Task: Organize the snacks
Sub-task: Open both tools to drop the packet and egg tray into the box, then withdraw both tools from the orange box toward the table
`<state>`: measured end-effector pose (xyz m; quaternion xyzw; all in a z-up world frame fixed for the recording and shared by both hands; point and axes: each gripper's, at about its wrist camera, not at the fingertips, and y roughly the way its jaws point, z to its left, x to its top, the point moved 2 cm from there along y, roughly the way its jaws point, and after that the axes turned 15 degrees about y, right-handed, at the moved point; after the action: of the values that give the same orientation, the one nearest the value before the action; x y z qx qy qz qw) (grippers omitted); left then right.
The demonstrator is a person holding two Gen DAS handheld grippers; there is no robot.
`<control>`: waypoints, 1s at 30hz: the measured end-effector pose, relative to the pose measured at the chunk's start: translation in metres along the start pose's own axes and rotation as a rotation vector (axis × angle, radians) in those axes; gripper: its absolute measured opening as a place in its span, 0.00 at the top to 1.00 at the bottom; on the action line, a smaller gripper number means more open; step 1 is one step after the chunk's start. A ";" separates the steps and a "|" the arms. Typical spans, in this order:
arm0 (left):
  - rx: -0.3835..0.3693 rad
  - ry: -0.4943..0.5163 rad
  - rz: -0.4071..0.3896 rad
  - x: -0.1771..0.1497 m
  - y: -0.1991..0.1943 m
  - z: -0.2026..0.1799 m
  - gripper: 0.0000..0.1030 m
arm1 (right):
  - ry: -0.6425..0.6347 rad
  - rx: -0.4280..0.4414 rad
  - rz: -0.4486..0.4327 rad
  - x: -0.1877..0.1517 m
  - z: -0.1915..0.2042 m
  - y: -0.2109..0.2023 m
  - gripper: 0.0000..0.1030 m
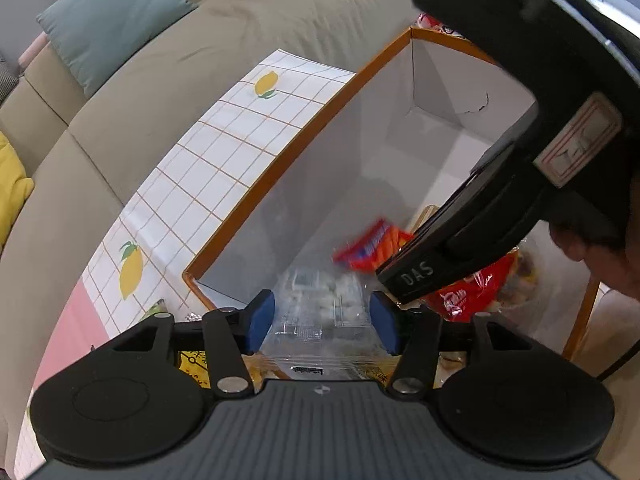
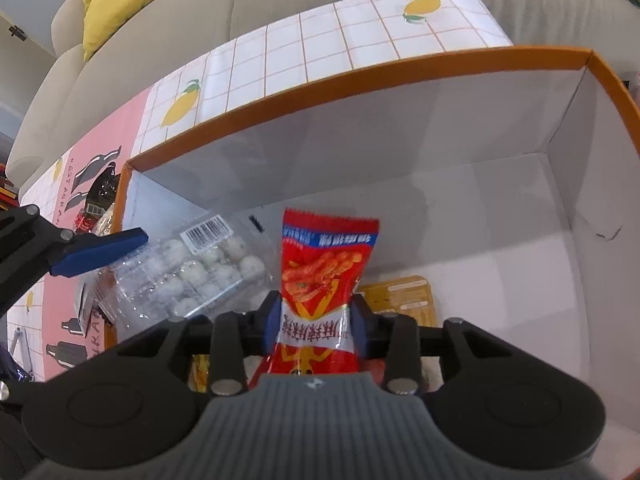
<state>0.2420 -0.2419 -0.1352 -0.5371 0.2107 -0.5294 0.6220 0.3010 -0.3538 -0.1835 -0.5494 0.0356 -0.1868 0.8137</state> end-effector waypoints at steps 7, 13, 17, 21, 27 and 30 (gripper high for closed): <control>0.039 0.027 -0.003 -0.003 -0.004 -0.001 0.27 | -0.002 -0.017 -0.001 0.000 0.000 0.005 0.63; 0.048 0.015 -0.009 -0.006 -0.016 0.002 0.27 | -0.007 -0.049 -0.013 0.001 0.006 -0.004 0.51; 0.041 -0.008 -0.020 -0.009 -0.026 0.005 0.24 | -0.002 -0.056 -0.037 0.001 0.007 -0.018 0.43; 0.042 -0.037 -0.045 -0.014 -0.042 0.007 0.23 | 0.003 -0.071 -0.074 -0.002 0.010 -0.032 0.40; 0.063 -0.102 -0.102 -0.030 -0.073 0.011 0.23 | -0.004 -0.082 -0.147 -0.019 0.015 -0.061 0.37; 0.078 -0.161 -0.138 -0.041 -0.090 0.014 0.23 | -0.006 -0.090 -0.195 -0.034 0.018 -0.076 0.37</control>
<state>0.2008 -0.1864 -0.0632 -0.5666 0.1018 -0.5340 0.6192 0.2544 -0.3510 -0.1119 -0.5870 -0.0124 -0.2617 0.7661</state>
